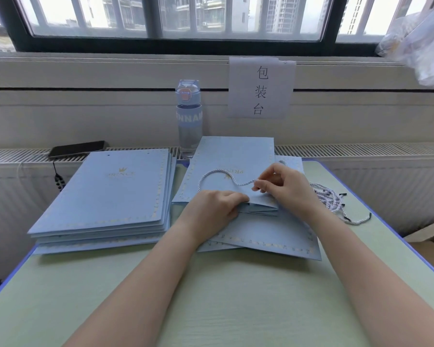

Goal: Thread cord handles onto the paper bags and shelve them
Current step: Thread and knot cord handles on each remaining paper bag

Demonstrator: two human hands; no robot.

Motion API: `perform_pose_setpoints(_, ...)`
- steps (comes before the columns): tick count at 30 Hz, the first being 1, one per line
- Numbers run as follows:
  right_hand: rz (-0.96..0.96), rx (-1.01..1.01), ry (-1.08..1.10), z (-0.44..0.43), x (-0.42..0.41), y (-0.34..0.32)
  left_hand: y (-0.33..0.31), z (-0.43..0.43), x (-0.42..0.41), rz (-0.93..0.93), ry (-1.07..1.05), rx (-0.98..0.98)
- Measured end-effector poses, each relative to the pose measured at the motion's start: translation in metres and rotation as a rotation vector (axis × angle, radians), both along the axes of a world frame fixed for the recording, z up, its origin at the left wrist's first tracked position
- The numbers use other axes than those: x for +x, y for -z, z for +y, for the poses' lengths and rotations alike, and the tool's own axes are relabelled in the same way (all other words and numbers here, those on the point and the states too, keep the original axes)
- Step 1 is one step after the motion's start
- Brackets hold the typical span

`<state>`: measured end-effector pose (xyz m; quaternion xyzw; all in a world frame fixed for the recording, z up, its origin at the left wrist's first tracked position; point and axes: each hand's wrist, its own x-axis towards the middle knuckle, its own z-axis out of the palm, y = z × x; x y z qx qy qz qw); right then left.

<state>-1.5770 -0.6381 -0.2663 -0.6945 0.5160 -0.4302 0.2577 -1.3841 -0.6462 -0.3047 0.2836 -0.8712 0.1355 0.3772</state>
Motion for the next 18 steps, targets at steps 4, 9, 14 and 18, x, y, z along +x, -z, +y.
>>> perform_pose_setpoints(4, 0.085, 0.026, 0.054, 0.0, -0.003, 0.0, 0.004, -0.003, 0.003, 0.087, 0.022, 0.132)
perform_pose_setpoints(9, 0.07, -0.004, 0.08, 0.0, -0.002, 0.0, 0.005, -0.003, 0.003, 0.141, 0.003, 0.101)
perform_pose_setpoints(14, 0.088, 0.008, 0.028, 0.001, 0.012, 0.007, 0.005, -0.003, 0.003, 0.166, -0.03, 0.046)
perform_pose_setpoints(18, 0.098, -0.015, 0.037, 0.002, 0.011, 0.006, 0.004, -0.002, 0.003, 0.167, -0.014, 0.013)
